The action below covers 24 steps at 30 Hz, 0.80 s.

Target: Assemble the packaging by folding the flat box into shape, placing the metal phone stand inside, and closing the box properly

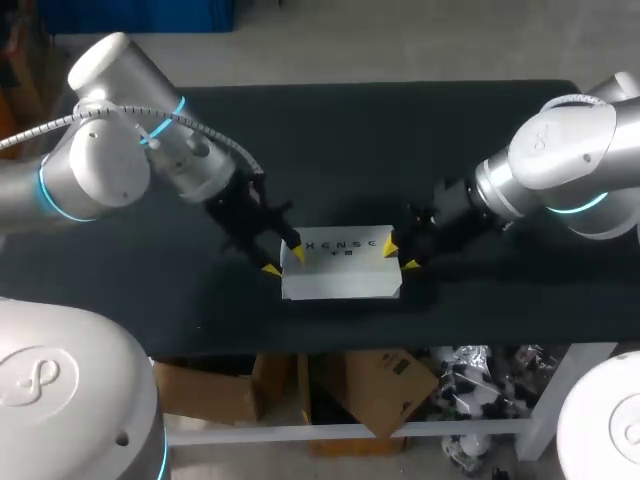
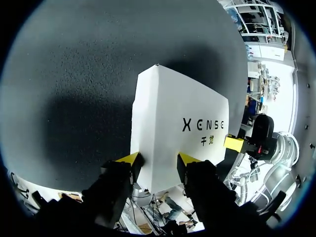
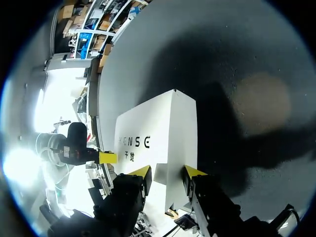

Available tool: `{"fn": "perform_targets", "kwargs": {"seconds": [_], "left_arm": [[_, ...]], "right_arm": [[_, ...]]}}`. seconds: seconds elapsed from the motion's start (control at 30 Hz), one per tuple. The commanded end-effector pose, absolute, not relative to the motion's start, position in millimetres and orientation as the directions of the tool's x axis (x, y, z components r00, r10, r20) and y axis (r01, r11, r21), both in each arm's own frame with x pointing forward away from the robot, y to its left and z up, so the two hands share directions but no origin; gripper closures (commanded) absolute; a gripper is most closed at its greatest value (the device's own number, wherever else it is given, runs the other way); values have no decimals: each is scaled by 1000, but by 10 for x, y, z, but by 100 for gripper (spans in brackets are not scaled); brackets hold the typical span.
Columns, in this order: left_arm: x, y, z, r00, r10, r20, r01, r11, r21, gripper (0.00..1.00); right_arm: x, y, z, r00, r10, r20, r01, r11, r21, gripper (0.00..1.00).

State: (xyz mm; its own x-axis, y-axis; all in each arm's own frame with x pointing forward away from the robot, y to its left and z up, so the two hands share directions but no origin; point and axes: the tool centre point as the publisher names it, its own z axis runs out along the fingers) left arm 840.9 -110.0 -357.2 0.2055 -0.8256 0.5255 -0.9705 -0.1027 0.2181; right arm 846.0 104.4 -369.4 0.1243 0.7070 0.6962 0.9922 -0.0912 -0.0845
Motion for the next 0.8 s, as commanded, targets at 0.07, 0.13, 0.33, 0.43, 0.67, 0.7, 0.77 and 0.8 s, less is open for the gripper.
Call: {"fn": "perform_targets", "kwargs": {"seconds": [0.07,0.13,0.33,0.43,0.67,0.7,0.77,0.8], "left_arm": [[8469,-1164,-3556,208,-827,523,-967,-92,239,52],[8474,-1164,-3551,212,-828,519,-965,-93,245,52],[8500,-1169,-3541,231,-829,509,-957,-99,272,53],[8510,-1173,-3539,240,-829,505,-953,-104,283,53],[8523,-1184,-3508,258,-829,496,-947,-116,300,52],[8523,-1184,-3501,260,-829,496,-947,-117,300,52],[8522,-1182,-3486,263,-828,495,-946,-120,302,52],[8522,-1181,-3478,265,-828,495,-945,-121,303,52]], "right_arm": [[8468,1099,-3650,128,704,698,992,-87,-94,58],[8470,1102,-3642,130,703,699,991,-87,-97,58],[8482,1101,-3623,146,695,704,989,-89,-117,57],[8491,1093,-3617,153,688,710,988,-88,-128,57],[8526,1081,-3618,173,679,714,984,-91,-152,58],[8534,1080,-3617,176,677,715,983,-91,-157,58],[8552,1080,-3617,181,674,716,982,-88,-165,58],[8563,1080,-3618,184,673,717,982,-86,-170,58]]}}
